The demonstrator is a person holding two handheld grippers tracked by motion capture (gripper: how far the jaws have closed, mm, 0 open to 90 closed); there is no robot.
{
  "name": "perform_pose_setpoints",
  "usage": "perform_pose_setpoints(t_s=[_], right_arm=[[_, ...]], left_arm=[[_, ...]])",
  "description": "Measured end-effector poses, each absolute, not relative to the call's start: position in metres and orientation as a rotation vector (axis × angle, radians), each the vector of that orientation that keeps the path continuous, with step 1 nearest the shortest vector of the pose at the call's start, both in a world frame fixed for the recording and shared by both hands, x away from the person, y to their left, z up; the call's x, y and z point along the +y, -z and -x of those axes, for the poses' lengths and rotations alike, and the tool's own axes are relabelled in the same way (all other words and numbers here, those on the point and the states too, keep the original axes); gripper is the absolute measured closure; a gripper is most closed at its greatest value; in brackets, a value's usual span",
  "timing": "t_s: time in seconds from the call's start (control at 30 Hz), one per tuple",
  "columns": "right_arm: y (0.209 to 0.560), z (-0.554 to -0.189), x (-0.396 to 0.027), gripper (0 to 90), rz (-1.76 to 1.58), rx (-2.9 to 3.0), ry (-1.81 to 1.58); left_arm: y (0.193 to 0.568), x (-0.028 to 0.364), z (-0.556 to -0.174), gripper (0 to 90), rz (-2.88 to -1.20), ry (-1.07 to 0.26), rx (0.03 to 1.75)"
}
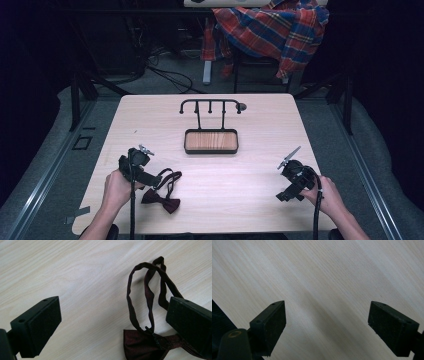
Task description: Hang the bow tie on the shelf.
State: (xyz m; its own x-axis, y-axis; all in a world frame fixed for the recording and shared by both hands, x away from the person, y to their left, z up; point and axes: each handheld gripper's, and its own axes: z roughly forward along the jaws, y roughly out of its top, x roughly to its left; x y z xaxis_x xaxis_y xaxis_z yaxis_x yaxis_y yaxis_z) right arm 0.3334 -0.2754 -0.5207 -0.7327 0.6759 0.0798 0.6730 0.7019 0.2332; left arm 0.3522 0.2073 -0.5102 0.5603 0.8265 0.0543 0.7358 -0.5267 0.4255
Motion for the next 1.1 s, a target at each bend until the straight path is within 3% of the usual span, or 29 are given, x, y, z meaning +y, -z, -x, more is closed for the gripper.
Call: perform_pose_setpoints(t_s=[0.43,1.1], right_arm=[[0.521,-0.334,-0.274,14.5,-1.13,2.893,-0.368],[0.521,-0.333,-0.271,14.7,-1.121,2.901,-0.368]], left_arm=[[0.511,0.203,-0.358,1.9,-2.484,-0.33,1.237],[0.523,0.183,-0.374,19.7,-2.542,-0.264,1.18]])
